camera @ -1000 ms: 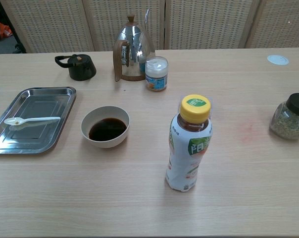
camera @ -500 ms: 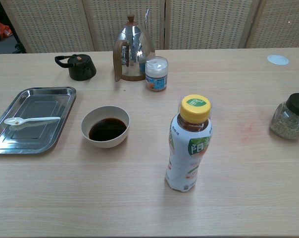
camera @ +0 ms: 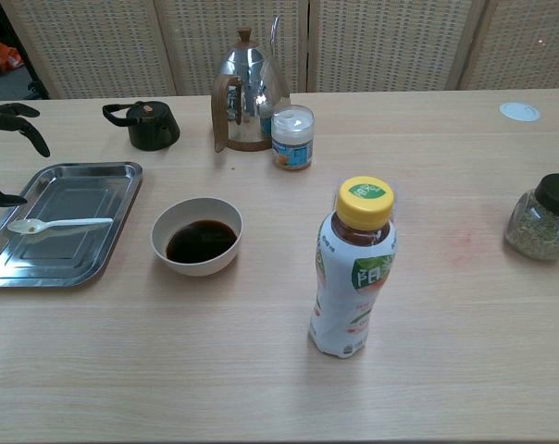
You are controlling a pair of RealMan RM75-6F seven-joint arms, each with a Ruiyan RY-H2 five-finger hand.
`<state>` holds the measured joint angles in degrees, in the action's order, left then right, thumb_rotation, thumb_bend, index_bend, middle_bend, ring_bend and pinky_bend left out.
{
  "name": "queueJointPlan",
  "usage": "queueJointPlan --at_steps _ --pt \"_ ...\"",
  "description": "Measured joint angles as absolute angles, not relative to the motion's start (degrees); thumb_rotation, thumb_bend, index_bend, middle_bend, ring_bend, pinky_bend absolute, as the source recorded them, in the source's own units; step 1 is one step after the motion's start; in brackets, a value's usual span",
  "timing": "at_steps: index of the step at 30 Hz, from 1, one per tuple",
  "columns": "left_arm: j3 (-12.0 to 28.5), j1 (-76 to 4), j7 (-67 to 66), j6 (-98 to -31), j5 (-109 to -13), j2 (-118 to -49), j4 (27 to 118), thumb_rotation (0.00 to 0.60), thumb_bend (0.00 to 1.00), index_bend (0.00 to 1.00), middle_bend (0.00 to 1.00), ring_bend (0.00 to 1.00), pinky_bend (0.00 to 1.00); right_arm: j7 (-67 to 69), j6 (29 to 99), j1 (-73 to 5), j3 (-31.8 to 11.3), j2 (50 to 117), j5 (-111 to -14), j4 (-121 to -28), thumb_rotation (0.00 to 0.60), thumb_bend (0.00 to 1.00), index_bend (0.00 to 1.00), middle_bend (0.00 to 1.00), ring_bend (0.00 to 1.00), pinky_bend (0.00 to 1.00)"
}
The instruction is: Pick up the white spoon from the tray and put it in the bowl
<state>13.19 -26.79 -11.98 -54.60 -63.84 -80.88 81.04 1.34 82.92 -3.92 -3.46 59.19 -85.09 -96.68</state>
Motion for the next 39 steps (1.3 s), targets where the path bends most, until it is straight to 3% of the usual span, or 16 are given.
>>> queueJointPlan --at_steps 10,27,39 --pt "14.8 -31.02 -15.66 -52.78 -56.02 -87.57 75.23 0.6 0.32 0.45 0.0 0.0 0.0 1.07 82.2 -4.26 -3.15 59.59 -85.2 -96.57 0.6 0.0 0.04 0.0 0.0 0.0" --pt "15.28 -35.37 -17.9 -51.05 -49.15 -96.11 66.68 0.6 0.37 0.54 0.0 0.0 0.0 1.83 81.65 -4.46 -3.07 59.43 -84.83 -96.38 0.6 0.0 0.04 0.0 0.0 0.0" --pt "15.27 -36.83 -18.88 -50.44 -46.59 -99.55 62.64 0.6 0.37 0.54 0.0 0.0 0.0 2.63 81.17 -4.66 -2.99 59.23 -84.7 -96.32 0.6 0.0 0.04 0.0 0.0 0.0"
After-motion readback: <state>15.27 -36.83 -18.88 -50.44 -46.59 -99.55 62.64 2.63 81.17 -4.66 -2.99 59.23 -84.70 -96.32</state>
